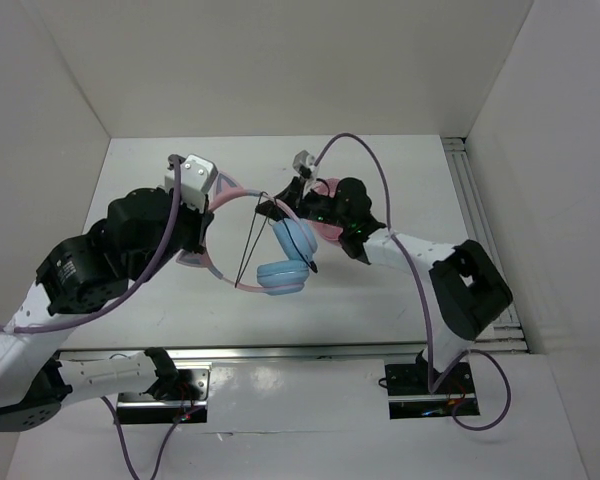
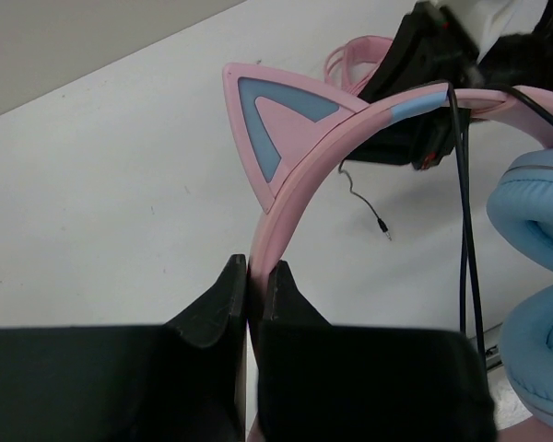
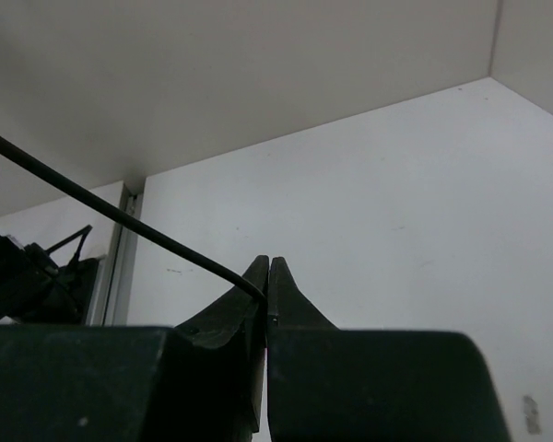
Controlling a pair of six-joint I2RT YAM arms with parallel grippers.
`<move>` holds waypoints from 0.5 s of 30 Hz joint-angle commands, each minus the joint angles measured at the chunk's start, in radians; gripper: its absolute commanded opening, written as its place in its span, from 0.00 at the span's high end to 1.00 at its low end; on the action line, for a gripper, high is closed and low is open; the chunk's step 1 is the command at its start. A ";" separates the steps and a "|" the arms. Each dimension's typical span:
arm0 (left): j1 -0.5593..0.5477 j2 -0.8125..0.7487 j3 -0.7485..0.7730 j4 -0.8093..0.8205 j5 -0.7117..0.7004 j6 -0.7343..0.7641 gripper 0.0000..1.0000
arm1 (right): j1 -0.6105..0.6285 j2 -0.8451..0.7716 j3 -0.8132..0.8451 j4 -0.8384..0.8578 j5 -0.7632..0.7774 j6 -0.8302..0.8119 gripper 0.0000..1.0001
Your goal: Wrap the headphones
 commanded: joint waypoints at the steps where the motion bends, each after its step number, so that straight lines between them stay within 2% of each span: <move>1: -0.010 0.002 0.117 0.145 -0.003 -0.107 1.00 | 0.050 0.117 0.008 0.125 0.080 0.073 0.99; 3: -0.010 0.027 0.160 0.135 -0.024 -0.135 1.00 | 0.067 0.162 0.031 0.183 0.089 0.096 0.99; 9: -0.010 0.073 0.242 0.086 -0.142 -0.218 1.00 | 0.102 0.335 0.090 0.307 0.089 0.193 0.91; 11: -0.010 0.084 0.252 0.085 -0.167 -0.227 1.00 | 0.111 0.373 0.101 0.307 0.089 0.202 0.87; 14: -0.010 0.093 0.275 0.085 -0.167 -0.227 1.00 | 0.111 0.406 0.114 0.339 0.114 0.211 0.75; 15: -0.010 0.093 0.275 0.085 -0.167 -0.227 1.00 | 0.111 0.432 0.127 0.340 0.114 0.223 0.75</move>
